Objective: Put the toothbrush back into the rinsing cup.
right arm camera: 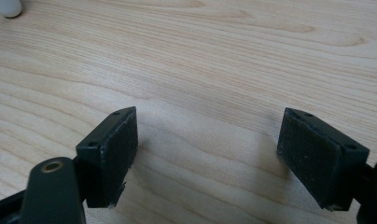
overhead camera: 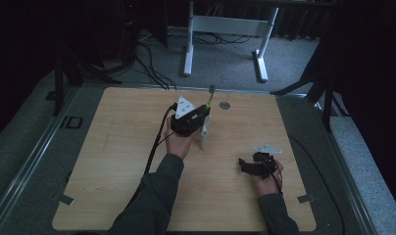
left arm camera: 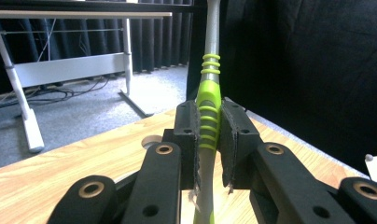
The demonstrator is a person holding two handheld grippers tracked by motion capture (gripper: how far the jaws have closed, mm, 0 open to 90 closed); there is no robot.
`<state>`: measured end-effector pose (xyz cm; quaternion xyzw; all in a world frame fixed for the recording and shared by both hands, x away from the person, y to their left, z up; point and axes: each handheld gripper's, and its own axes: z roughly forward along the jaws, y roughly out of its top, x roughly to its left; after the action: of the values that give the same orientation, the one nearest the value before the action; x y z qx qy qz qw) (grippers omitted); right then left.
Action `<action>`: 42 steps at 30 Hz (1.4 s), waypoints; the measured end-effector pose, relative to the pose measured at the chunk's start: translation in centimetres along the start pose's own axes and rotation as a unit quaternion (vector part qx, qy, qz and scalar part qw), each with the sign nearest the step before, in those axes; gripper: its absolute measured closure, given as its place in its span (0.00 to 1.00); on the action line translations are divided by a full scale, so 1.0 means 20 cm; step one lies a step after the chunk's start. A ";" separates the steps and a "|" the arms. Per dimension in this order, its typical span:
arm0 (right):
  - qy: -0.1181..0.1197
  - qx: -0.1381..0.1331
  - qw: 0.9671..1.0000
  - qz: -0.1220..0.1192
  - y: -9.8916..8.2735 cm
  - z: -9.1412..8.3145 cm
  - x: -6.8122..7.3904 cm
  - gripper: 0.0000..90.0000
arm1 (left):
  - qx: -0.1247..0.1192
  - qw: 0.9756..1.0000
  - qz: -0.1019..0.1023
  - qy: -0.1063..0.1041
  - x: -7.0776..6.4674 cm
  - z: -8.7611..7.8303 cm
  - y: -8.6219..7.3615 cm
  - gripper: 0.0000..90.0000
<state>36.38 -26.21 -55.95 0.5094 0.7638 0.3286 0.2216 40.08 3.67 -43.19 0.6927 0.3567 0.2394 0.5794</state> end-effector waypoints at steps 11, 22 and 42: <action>0.000 0.000 1.000 0.000 0.00 0.00 0.00 0.22 | 0.008 1.000 0.002 0.003 -0.02 0.05 -0.04 0.87; 0.000 0.000 1.000 -0.001 0.00 0.00 0.00 0.22 | 0.016 1.000 0.013 0.003 -0.04 0.07 -0.08 0.86; 0.001 0.000 1.000 -0.002 0.00 0.00 0.00 0.22 | 0.066 0.997 0.026 0.027 -0.04 -0.06 -0.20 0.33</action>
<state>36.39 -26.22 -55.95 0.5079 0.7649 0.3285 0.2215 37.82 4.08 -46.69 0.7318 0.3695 0.2490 0.5157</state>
